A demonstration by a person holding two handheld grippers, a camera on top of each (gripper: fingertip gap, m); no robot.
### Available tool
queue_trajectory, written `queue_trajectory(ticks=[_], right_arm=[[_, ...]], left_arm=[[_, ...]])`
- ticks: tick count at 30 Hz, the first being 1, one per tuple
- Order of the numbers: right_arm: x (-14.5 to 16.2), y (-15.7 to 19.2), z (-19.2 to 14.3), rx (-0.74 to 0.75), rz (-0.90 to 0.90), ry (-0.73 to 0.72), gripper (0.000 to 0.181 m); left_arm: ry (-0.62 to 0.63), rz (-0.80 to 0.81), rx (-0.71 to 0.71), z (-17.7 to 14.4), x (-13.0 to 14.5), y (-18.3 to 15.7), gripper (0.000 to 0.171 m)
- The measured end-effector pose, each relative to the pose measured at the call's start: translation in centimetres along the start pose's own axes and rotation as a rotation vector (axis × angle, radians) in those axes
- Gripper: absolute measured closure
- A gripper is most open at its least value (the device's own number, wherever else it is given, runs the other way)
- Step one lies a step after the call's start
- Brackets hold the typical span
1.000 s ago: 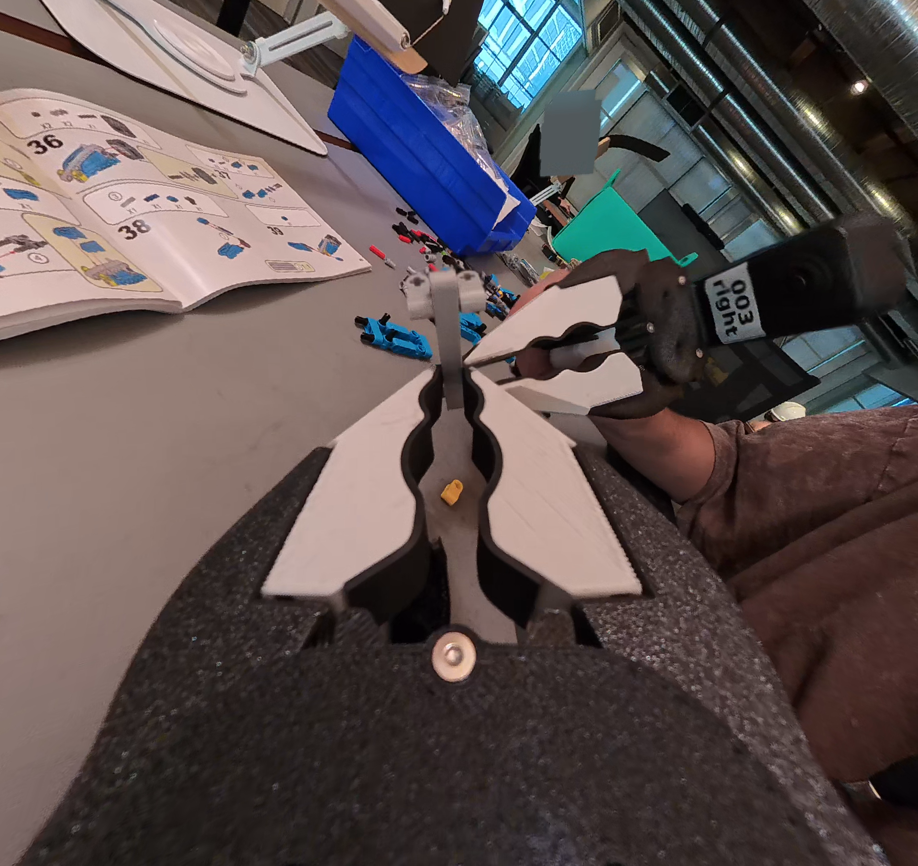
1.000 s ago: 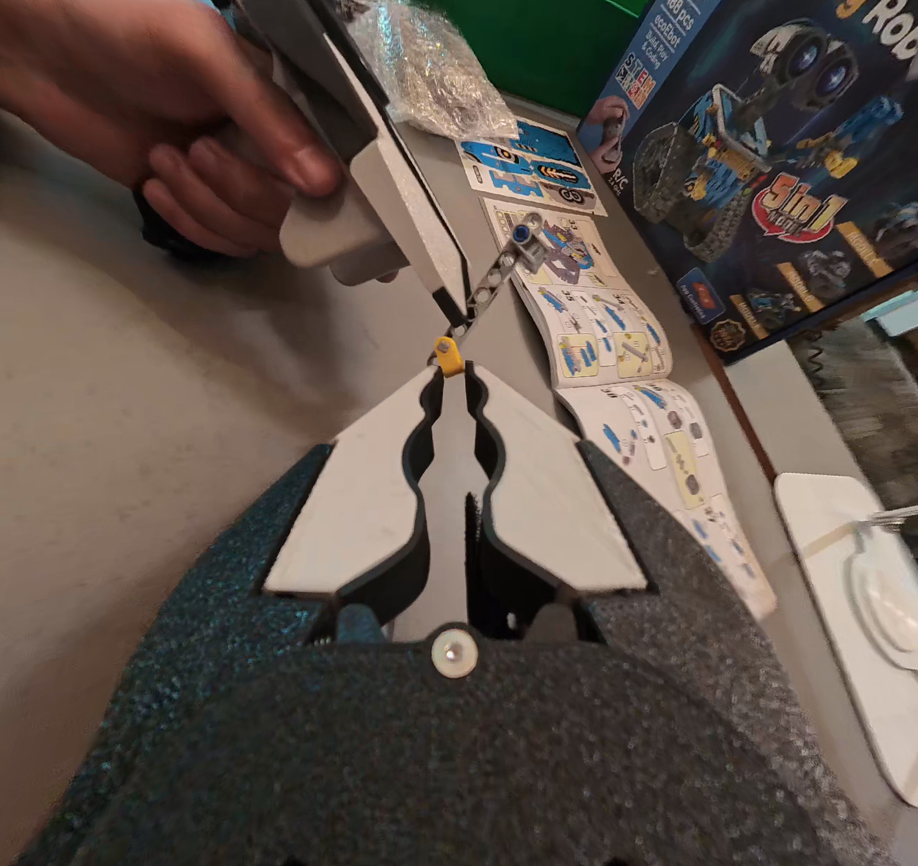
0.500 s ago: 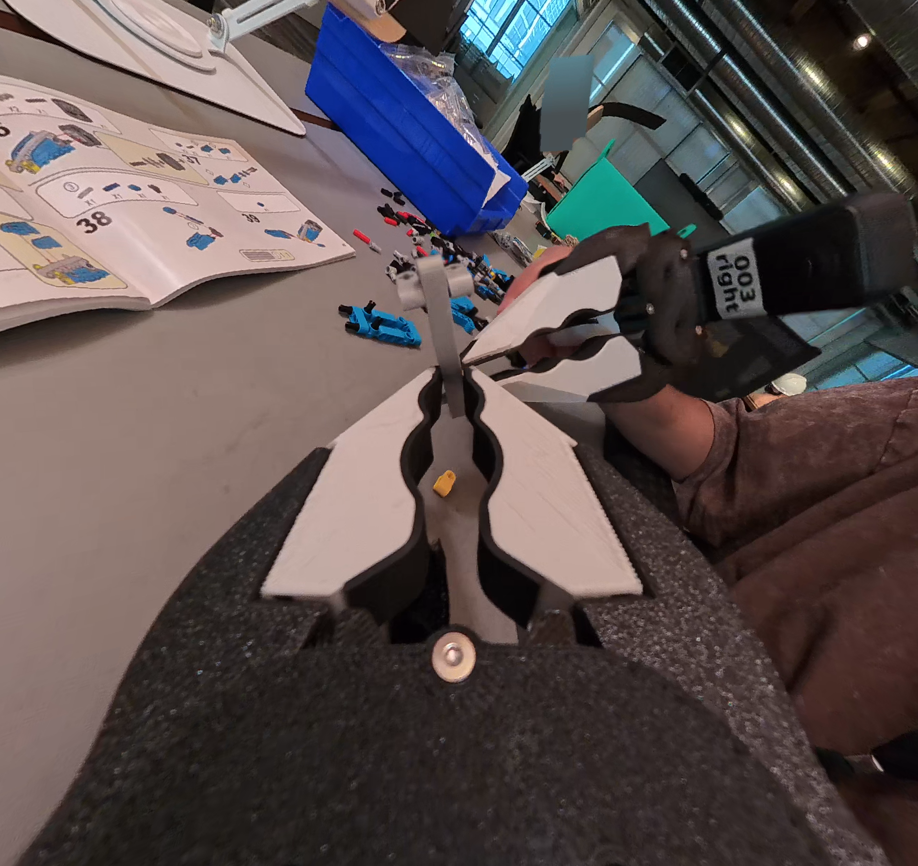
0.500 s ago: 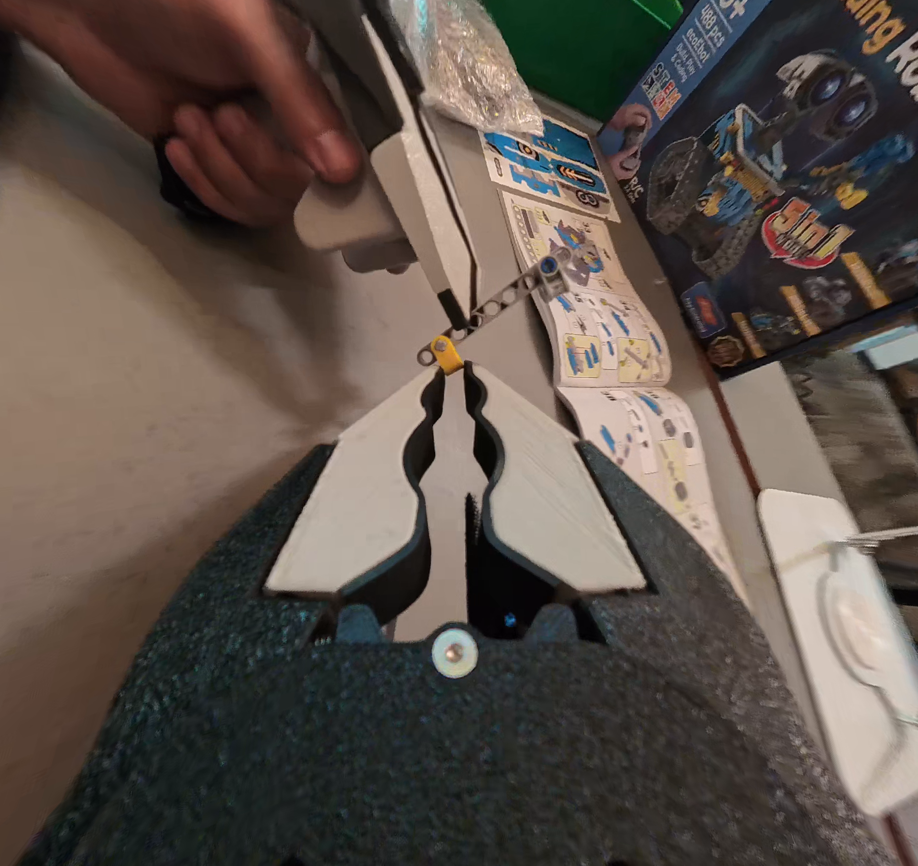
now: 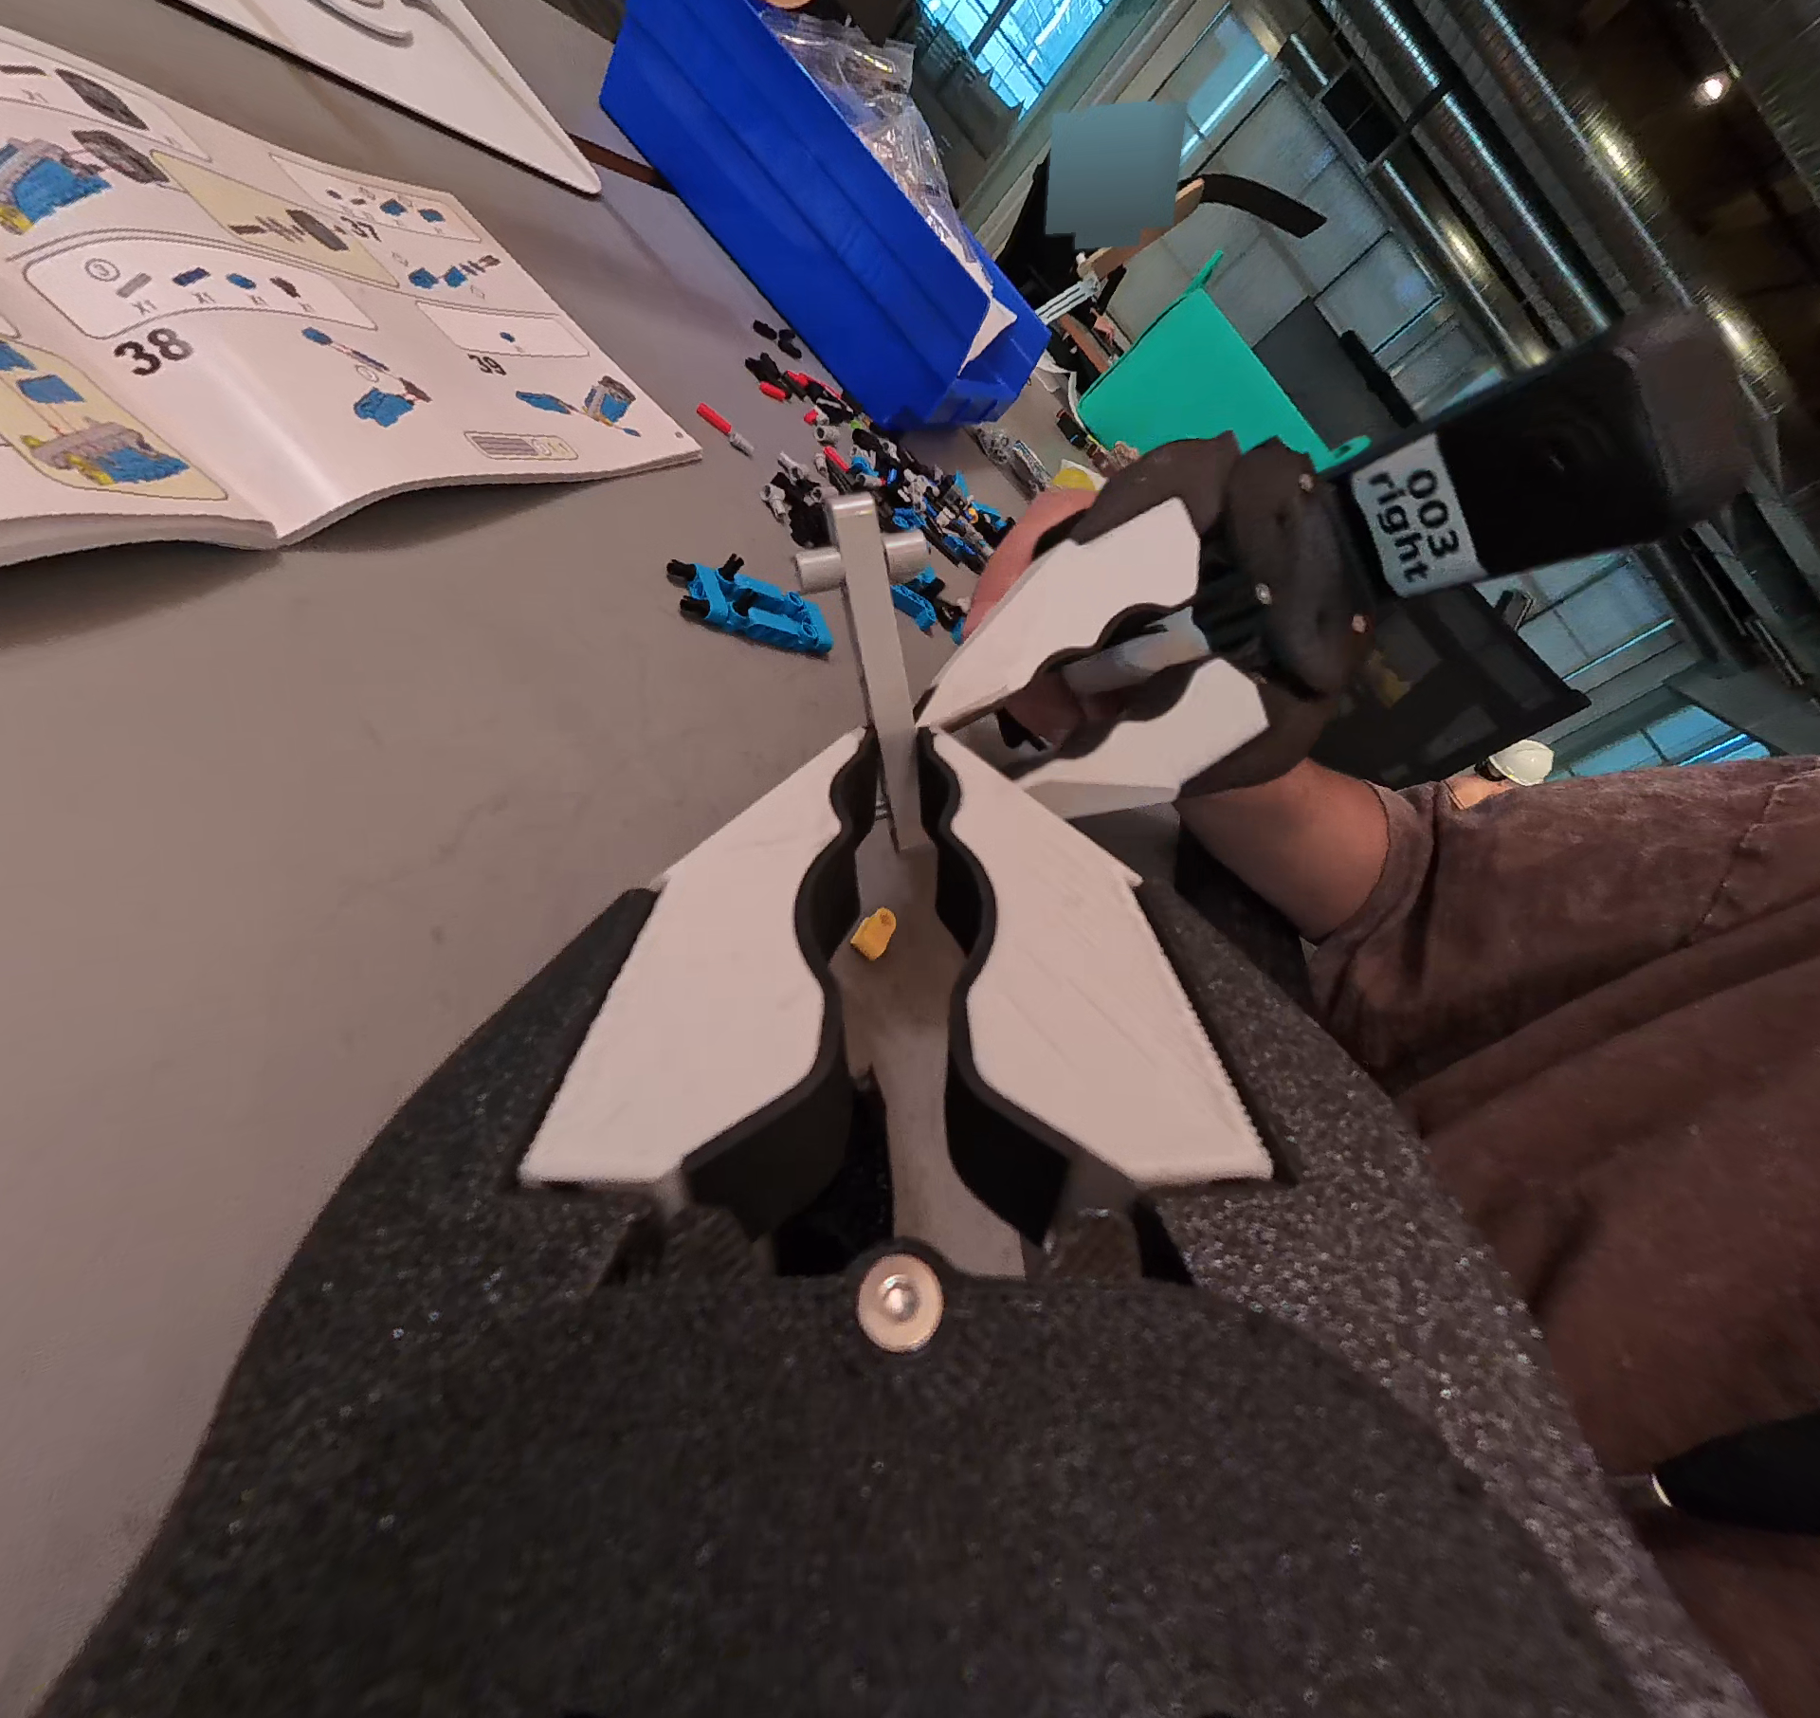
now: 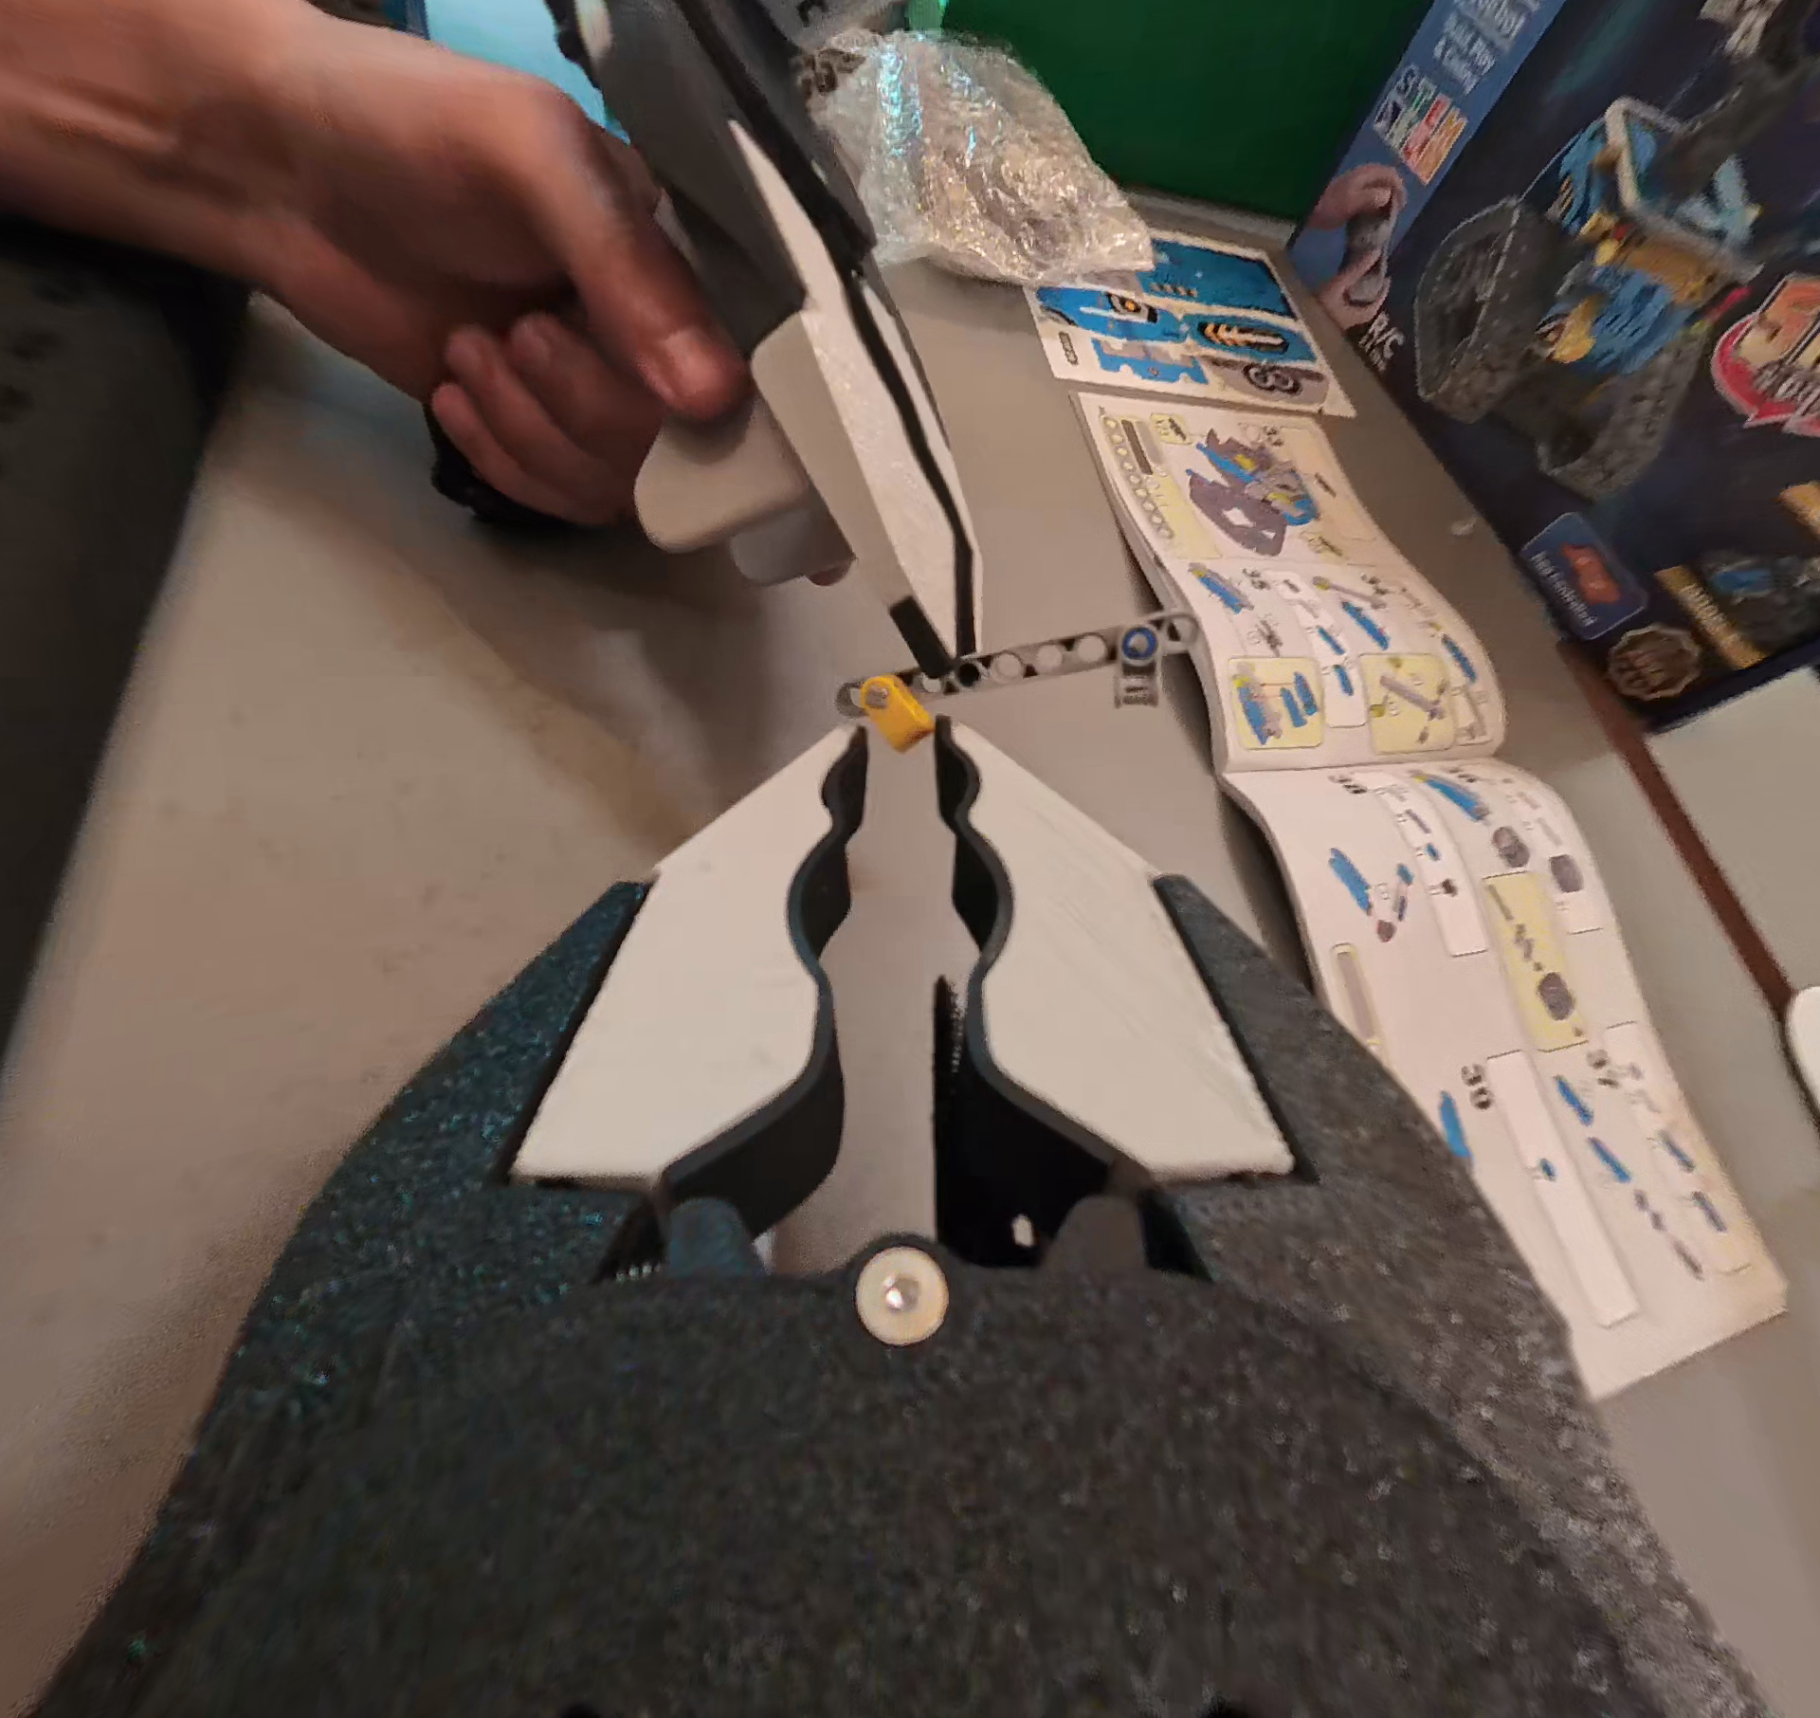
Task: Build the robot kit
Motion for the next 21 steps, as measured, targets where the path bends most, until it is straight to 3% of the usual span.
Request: queue_trajectory(ticks=[3, 13, 21], right_arm=[[-0.4, 0.5, -0.2, -0.003, -0.045, 0.002, 0.157], [-0.2, 0.7, 0.1, 0.108, -0.187, 0.111, 0.163], [0.5, 0.4, 1.0, 0.086, -0.071, 0.153, 0.164]], left_arm=[[0.016, -0.006, -0.009, 0.1, 0.1, 0.1, 0.165], [0.032, -0.033, -0.024, 0.3, 0.2, 0.5, 0.165], [0.050, -0.038, -0.030, 0.6, 0.4, 0.4, 0.165]])
Point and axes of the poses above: each gripper's, where its closed fingertips meet, z out along the fingers, x out of its underside, y = z × x across the jaws, the point moved 6 cm from there along -z, back along the fingers, and after that the axes turned 4 degrees about -x, right-handed, at the moved point
